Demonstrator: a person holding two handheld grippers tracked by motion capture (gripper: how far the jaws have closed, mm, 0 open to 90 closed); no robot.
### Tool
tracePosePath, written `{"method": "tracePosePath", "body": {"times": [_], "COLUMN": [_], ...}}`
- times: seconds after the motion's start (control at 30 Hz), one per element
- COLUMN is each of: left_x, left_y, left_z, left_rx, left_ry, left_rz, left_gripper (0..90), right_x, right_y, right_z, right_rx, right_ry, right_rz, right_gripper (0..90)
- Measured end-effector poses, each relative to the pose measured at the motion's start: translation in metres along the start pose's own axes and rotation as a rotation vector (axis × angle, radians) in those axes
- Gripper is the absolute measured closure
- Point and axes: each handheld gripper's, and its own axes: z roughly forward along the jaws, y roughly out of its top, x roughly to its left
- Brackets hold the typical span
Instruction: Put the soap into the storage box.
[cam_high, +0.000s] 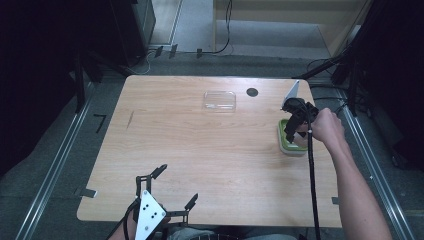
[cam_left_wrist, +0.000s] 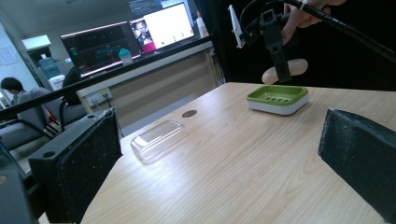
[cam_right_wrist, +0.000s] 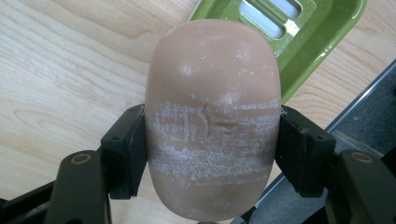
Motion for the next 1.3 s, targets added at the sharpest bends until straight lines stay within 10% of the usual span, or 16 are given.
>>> {"method": "tracePosePath", "body": {"times": [1.3], "left_x": [0.000], "left_y": [0.000], "left_z": [0.000], "left_rx": [0.001], "left_ry": [-0.002], "left_rz": [0.005], "left_gripper": [0.0], "right_x": [-0.032], "right_y": [0.022], "right_z": [0.033], "right_rx": [-0.066], "right_ry": [0.061], "right_rz": [0.236], "right_gripper": [33.3]}}
